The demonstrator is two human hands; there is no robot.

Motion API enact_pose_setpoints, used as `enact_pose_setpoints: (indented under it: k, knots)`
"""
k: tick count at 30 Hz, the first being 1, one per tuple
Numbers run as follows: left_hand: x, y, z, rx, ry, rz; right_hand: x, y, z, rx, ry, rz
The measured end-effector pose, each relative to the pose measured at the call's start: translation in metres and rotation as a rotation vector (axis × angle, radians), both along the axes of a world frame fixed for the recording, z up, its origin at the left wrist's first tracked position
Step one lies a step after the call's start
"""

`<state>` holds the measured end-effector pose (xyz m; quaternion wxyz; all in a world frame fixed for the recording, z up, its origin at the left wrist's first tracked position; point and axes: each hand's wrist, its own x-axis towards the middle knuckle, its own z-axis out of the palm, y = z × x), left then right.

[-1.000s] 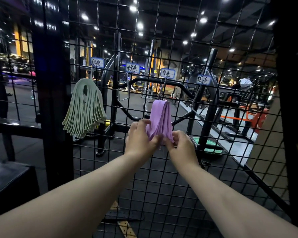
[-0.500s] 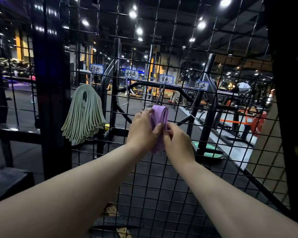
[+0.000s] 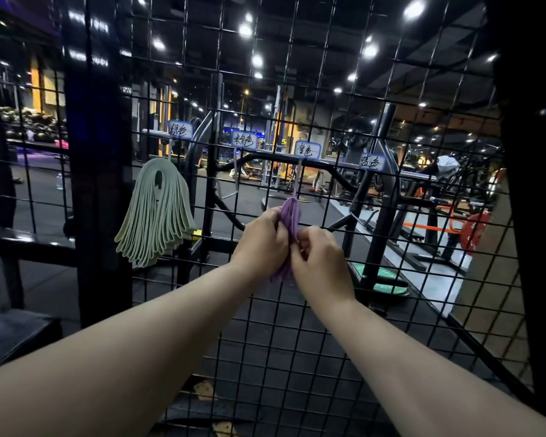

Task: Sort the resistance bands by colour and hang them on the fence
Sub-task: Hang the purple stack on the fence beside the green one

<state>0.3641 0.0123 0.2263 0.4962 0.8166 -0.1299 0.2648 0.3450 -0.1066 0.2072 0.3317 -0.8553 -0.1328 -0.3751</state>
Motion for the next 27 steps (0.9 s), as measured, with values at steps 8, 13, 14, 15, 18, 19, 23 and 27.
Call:
enact_pose_setpoints:
  k: [8, 13, 14, 15, 18, 19, 23, 27]
  knots:
    - [0.005, 0.003, 0.008, -0.001, -0.043, -0.021, 0.012, 0.004, 0.013, 0.224, -0.024, 0.054]
    - [0.009, 0.004, 0.009, -0.057, -0.009, -0.084, 0.02, 0.005, 0.026, 0.273, 0.013, 0.077]
    - [0.011, 0.004, 0.01, -0.052, 0.0, -0.086, 0.021, 0.005, 0.027, 0.26, 0.009, 0.075]
    - [0.012, 0.004, 0.011, -0.05, 0.006, -0.084, 0.022, 0.005, 0.028, 0.255, 0.005, 0.078]
    - [0.011, 0.004, 0.014, -0.076, -0.001, -0.092, 0.023, 0.007, 0.029, 0.202, -0.041, 0.068]
    - [0.01, 0.004, 0.015, -0.085, 0.002, -0.103, 0.022, 0.007, 0.03, 0.17, -0.061, 0.058]
    - [0.005, 0.005, 0.013, -0.103, -0.003, -0.133, 0.019, 0.007, 0.029, 0.116, -0.093, 0.034]
    - [-0.002, 0.005, 0.004, -0.033, -0.013, -0.122, 0.014, 0.009, 0.021, 0.124, -0.042, 0.037]
